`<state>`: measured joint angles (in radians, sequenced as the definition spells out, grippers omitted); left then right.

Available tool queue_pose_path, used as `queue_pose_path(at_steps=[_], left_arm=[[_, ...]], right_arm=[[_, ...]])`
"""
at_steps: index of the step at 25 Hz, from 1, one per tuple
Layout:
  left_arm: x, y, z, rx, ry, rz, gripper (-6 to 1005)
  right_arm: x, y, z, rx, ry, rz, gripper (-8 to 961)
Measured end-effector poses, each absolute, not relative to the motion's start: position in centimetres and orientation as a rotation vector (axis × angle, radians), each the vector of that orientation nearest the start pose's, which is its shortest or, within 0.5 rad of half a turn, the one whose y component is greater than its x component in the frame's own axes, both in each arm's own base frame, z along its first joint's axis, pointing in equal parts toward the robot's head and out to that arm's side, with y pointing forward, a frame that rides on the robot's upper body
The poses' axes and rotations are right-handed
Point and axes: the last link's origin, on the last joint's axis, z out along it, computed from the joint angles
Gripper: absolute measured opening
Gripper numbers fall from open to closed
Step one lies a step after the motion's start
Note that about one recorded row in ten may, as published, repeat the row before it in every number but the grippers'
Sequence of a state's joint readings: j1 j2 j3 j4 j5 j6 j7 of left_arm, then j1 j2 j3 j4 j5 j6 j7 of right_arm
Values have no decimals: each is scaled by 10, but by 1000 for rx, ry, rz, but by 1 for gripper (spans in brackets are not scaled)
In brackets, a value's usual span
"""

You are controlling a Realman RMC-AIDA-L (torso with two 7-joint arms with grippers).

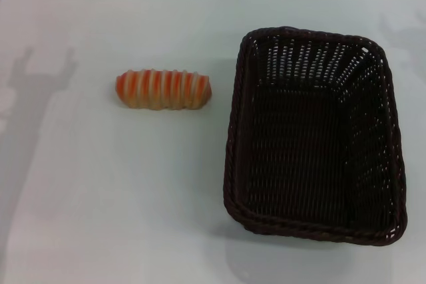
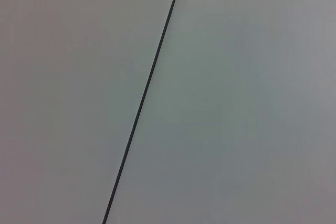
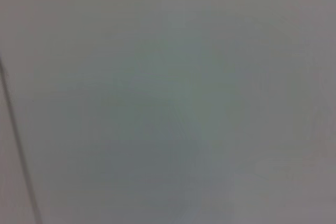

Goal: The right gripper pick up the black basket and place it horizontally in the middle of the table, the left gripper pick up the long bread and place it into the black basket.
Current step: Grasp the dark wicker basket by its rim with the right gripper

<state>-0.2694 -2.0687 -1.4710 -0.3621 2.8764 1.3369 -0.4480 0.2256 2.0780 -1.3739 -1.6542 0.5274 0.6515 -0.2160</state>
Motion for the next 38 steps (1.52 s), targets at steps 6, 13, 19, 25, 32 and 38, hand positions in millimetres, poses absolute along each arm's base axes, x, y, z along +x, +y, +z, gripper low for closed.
queue_pose_path(at_steps=[6,13,19,25,32,38], left_arm=[[-318,314,49,-1363,-514,-1102,860],[-322,314,55,-1328,-519,-1094,860],[-328,312,61,-1296,-528,-1092,859],[-332,317,64,-1283,-546,-1070,860],[-335,320,67,-1289,-549,-1055,860],[-335,321,67,-1288,-548,-1055,859]], right_arm=[[172,364,113,-1807,1037,284,813],[154,346,94,-1903,1215,151,814],[158,338,82,-1890,1385,76,813],[157,325,69,-1886,1500,-21,814],[162,315,62,-1864,1573,-122,814],[169,313,58,-1852,1605,-177,814]])
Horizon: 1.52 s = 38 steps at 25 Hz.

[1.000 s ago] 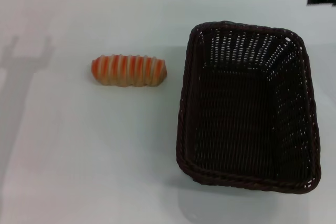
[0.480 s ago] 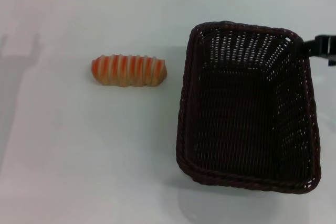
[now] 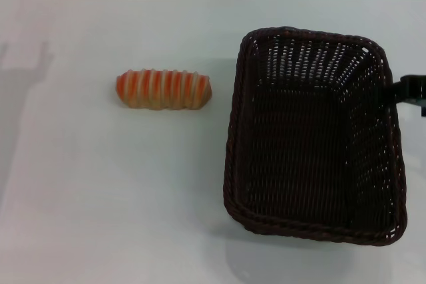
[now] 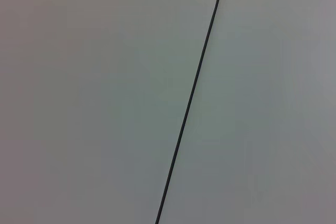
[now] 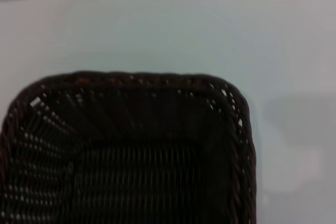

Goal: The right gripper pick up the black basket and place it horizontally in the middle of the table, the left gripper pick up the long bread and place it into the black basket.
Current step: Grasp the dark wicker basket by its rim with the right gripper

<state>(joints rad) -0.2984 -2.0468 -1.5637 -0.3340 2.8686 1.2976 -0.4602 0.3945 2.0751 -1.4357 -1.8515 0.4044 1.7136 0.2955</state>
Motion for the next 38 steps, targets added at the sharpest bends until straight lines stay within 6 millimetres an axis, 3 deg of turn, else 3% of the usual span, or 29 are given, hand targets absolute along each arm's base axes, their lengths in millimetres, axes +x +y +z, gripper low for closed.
queue_pose_path(at_steps=[26,33,38], left_arm=[[-338,319,73,-1261,-540,-1051,859],[-339,319,76,-1249,-538,-1053,859],[-340,318,79,-1238,-534,-1053,859]], right_arm=[[185,315,8,-1928,1669,-257,792],[187,315,5,-1922,1674,-270,775],[188,316,5,-1917,1673,-271,591]])
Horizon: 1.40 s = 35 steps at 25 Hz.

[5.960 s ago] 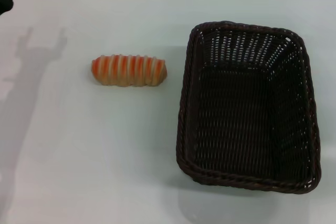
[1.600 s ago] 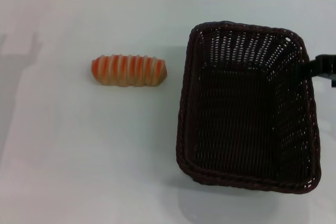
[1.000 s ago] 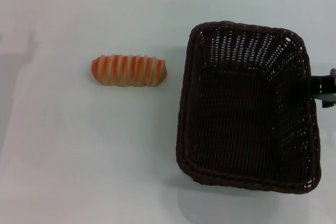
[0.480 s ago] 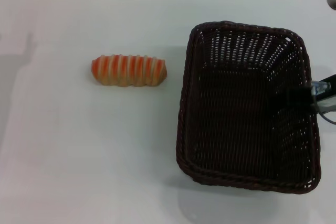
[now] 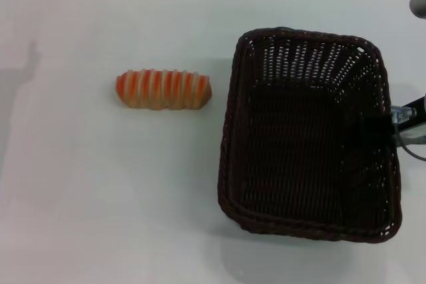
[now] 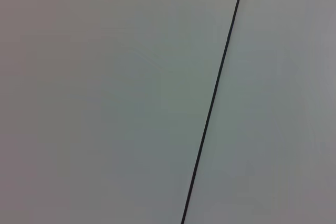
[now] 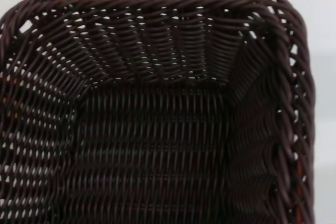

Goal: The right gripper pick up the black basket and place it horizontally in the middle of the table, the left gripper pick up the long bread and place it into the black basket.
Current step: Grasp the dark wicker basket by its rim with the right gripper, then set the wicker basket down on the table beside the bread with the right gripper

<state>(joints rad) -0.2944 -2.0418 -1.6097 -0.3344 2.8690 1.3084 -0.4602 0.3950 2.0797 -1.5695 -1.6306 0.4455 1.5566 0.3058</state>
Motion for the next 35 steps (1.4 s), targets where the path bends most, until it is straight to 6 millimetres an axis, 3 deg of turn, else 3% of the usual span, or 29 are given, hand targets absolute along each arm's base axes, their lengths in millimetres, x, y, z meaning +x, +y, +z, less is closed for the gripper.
queue_pose_path(at_steps=[5,12,23,29,30,35], left_arm=[[-341,318,80,-1233,-533,-1053,860],[-345,316,86,-1182,-535,-1053,860],[-354,310,94,-1121,-540,-1024,860],[-356,309,93,-1122,-543,-1005,860],[-356,311,92,-1122,-547,-996,860],[-356,316,91,-1121,-566,-987,860]], right_arm=[[189,319,5,-1920,1662,-263,317],[189,327,11,-1940,1563,-198,152],[156,349,48,-2062,985,3,145],[116,347,55,-2190,646,57,142],[100,342,59,-2235,529,86,141],[71,333,66,-2317,322,130,141]])
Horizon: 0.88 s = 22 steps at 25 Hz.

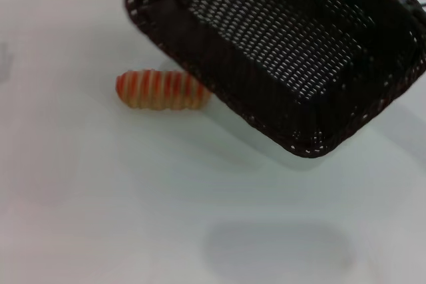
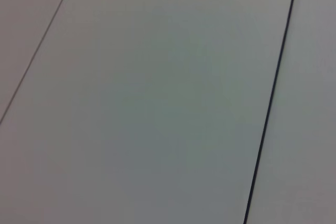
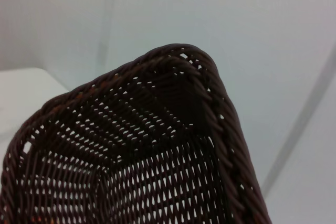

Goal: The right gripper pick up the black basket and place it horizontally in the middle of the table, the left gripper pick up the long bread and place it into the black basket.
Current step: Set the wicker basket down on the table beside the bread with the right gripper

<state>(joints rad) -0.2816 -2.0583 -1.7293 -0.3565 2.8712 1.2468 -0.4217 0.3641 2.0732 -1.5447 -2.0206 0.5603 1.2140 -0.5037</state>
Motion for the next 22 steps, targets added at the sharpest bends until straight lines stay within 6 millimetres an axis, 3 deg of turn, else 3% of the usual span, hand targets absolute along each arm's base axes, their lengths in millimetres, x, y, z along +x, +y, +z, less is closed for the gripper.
queue_pose_path(at_steps=[5,10,16,22], left_arm=[[-355,323,92,-1110,-586,-983,859],[-355,331,100,-1076,-562,-948,859],[-352,338,107,-1044,-544,-951,859],[-346,346,111,-1026,-535,-970,859]], right_arm=[[54,329,52,-2485,205,87,141],[49,324,34,-2646,118,-76,140],[45,313,33,-2759,-6,-252,140],[45,318,30,-2788,-54,-403,140]])
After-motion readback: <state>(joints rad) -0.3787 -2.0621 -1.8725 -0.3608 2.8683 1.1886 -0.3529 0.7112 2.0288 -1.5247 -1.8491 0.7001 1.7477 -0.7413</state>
